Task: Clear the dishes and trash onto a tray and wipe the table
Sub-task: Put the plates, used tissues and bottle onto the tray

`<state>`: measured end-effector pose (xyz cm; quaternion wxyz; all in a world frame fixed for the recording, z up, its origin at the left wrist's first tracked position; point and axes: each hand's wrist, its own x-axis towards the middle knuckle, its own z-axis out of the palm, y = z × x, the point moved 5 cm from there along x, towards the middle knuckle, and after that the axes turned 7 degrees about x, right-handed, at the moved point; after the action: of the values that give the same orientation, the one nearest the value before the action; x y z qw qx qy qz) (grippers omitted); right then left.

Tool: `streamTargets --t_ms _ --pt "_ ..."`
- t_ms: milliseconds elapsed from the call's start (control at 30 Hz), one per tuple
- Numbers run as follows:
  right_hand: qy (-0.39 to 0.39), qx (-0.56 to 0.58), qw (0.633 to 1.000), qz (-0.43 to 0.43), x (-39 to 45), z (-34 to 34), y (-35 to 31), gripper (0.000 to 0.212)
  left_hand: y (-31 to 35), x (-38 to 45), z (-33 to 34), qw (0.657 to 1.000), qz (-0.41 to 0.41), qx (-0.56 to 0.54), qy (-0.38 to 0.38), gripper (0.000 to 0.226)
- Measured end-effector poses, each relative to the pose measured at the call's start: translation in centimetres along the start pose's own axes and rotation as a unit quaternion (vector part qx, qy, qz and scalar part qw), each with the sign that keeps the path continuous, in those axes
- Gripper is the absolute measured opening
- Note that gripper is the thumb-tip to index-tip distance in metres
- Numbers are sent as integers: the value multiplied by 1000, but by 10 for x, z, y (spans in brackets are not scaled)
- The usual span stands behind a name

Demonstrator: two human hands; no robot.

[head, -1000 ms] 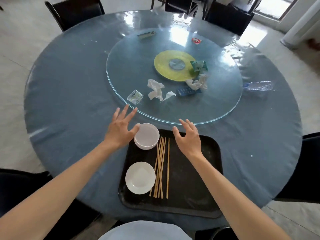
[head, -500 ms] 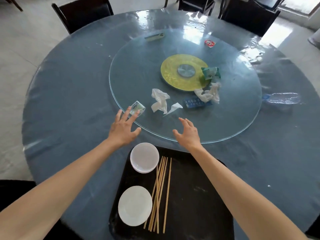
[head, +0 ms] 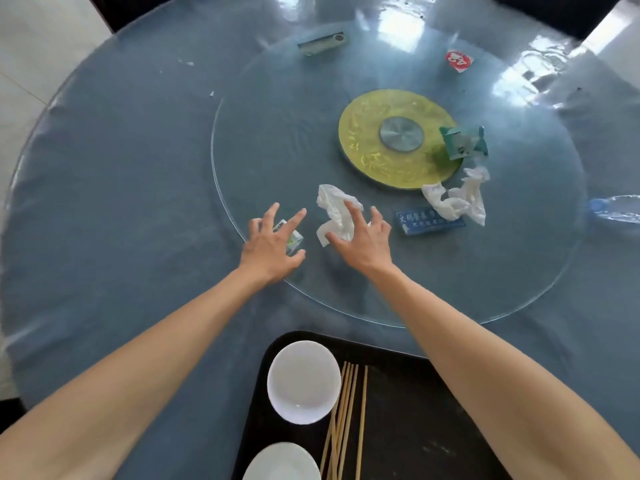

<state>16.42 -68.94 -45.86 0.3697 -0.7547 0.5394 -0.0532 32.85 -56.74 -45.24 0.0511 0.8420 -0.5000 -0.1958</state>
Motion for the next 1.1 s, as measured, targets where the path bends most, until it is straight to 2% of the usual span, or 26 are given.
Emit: streamTargets --t_ms 133,233,333,433,633,833,967,1100 --pt "21 -35 999 -7 25 17 -8 73 -7 16 16 1000 -6 -24 -16 68" --pt "42 -55 997 -35 32 28 -8 56 -10 19 27 998 6 -56 9 54" --pt "74 -19 995 -63 29 32 -3 38 -13 19 33 995 12 -94 34 45" --pt "89 1 993 -78 17 31 5 29 -13 17 32 992 4 -114 47 40" --pt "142 35 985 -88 -28 -3 14 25 3 -6 18 986 18 -155 57 33" --pt "186 36 978 -84 -102 -39 37 25 54 -50 -8 978 86 -186 44 35" --pt "217 51 974 -48 -164 -53 65 23 102 -89 -11 965 146 -219 13 34" --pt "236 59 970 5 -224 -56 110 24 142 -133 18 957 186 -221 -42 34"
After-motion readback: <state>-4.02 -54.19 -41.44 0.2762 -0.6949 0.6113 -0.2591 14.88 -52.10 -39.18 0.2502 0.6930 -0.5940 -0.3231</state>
